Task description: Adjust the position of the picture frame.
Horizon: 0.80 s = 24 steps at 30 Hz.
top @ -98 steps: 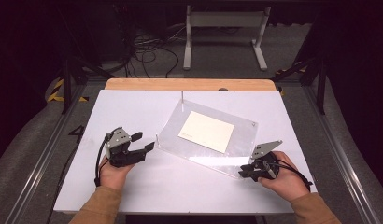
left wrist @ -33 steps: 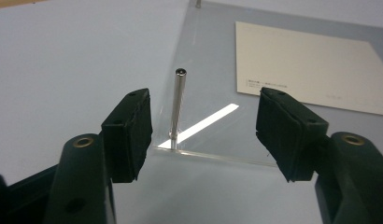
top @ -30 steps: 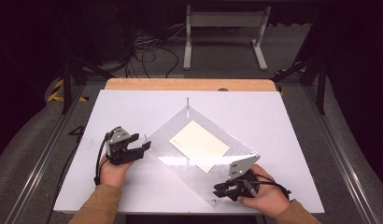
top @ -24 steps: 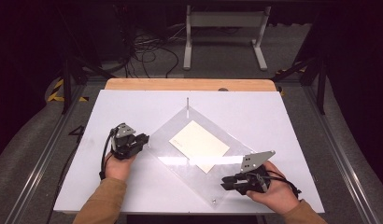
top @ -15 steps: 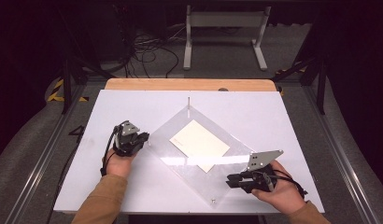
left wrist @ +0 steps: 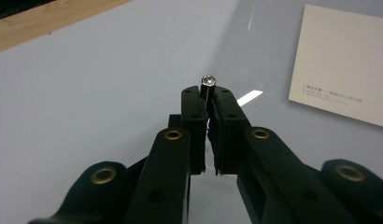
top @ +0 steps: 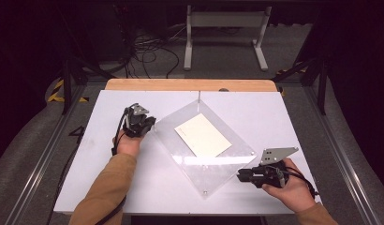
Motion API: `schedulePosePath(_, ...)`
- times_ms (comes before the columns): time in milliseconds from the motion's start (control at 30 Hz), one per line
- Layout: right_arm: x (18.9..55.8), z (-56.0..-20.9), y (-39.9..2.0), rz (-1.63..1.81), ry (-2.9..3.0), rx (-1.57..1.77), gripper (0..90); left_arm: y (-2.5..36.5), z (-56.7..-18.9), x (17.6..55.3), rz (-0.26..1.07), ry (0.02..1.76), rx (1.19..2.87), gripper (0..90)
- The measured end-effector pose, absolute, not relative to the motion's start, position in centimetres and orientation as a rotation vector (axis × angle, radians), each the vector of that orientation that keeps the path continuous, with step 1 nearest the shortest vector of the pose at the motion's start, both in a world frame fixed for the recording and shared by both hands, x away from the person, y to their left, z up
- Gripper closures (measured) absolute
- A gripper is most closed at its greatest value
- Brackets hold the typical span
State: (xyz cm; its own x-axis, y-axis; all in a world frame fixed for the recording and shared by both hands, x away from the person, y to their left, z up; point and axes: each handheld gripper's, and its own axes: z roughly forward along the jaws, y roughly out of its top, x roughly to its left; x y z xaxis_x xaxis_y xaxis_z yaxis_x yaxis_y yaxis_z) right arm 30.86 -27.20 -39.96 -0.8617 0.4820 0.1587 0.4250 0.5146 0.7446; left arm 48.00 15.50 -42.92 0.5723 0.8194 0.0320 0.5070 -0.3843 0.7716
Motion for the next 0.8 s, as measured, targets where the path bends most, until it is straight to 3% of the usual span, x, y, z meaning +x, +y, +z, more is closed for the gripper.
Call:
schedulePosePath(267, 30.9, -40.1, -27.7, 1.268, 2.662, 0.847, 76.6, 15.5, -43.6, 49.0, 0.507, 1.099, 2.017, 83.3)
schedulePosePath(300, 30.9, -40.1, -27.7, 1.266, 2.659, 0.849, 76.5, 15.5, -43.6, 48.8, 0.496, 1.113, 1.997, 80.9)
schedulePosePath(433, 31.2, -40.0, -28.0, 1.25, 2.643, 0.871, 76.1, 16.2, -43.3, 48.2, 0.471, 1.109, 1.972, 45.7)
schedulePosePath(567, 31.8, -40.3, -28.3, 1.22, 2.63, 0.912, 76.5, 16.5, -42.9, 47.0, 0.494, 1.076, 1.979, 39.7)
schedulePosePath(800, 33.5, -40.9, -28.7, 1.132, 2.632, 0.946, 80.6, 17.9, -42.1, 43.6, 0.472, 1.006, 1.945, 38.0)
